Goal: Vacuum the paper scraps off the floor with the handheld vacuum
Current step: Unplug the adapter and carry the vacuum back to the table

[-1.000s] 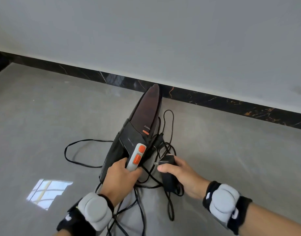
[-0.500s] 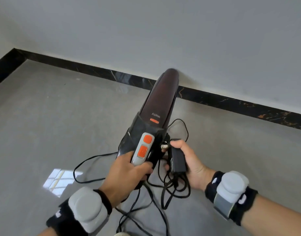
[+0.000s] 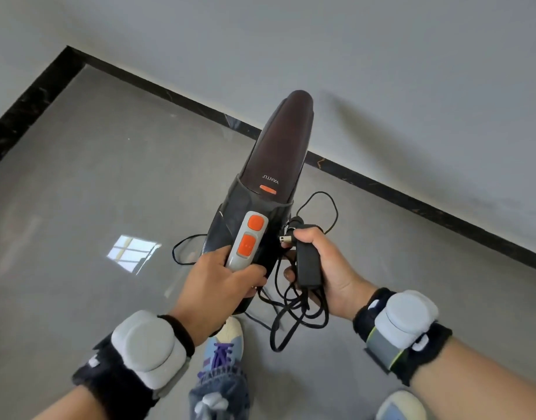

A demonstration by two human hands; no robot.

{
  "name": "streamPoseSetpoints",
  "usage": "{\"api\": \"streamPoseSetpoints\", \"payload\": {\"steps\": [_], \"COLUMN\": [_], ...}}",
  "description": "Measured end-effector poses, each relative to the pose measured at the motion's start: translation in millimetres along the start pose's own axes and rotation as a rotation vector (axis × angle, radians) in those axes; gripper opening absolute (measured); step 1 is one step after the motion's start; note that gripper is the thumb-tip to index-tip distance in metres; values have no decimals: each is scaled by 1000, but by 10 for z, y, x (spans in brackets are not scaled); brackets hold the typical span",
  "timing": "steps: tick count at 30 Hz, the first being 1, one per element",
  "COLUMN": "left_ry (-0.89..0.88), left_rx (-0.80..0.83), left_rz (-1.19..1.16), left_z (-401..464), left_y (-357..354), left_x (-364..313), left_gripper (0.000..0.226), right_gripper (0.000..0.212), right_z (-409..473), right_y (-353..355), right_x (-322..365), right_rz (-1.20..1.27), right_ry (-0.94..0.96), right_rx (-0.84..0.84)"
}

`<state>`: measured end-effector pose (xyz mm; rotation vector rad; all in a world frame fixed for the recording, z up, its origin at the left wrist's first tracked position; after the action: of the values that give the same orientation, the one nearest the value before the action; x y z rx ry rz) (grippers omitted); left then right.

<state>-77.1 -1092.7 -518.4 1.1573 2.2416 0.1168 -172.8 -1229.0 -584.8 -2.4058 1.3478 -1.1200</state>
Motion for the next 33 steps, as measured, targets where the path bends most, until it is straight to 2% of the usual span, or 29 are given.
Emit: {"api": "streamPoseSetpoints", "payload": {"steps": [7,15,20,25,27,30,33], "left_ry": [20,-8,-53,-99,-110,-141,-139], "left_rx": [-32,-121,-121,-114,-130,-160,-191], "left_rz": [-109,-304,-366,-415,-426,-474,-506], "left_z": [-1347,-3059,-3800,-4617,-4976,-5541,-5916], "left_y": [465,1304,1811,2339,2561,2874,3079], "left_x": [-176,-401,-376,-251,-156,-27,61], "left_gripper": [19,18,21,28,28,26,28], "right_gripper": [32,55,40,23,24,37,36], "right_z": [-1163,-2560,-3253,-4023,-4357,-4856,-5137], "right_y": [-716,-1931,-2618,-3267,-3542,-3971,-4260], "right_x": [514,1127,1246,1234,1196,1155,1120], "right_rz": [-139,-365,-565,-575,-603,-638,-683], "right_ry": [-48,2,93,153,175,209,239], "right_rx": [34,181,209,236,260,337,400]}}
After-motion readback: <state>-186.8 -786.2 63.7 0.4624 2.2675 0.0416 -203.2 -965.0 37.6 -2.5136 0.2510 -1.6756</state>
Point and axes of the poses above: each hand's wrist, its own z-axis towards the middle knuckle, its own y-axis out of the back of the hand, x = y × z, the point moved 5 cm from there along z, towards the middle knuckle, and after that the axes turned 11 degrees about y, right-handed, at the moved point
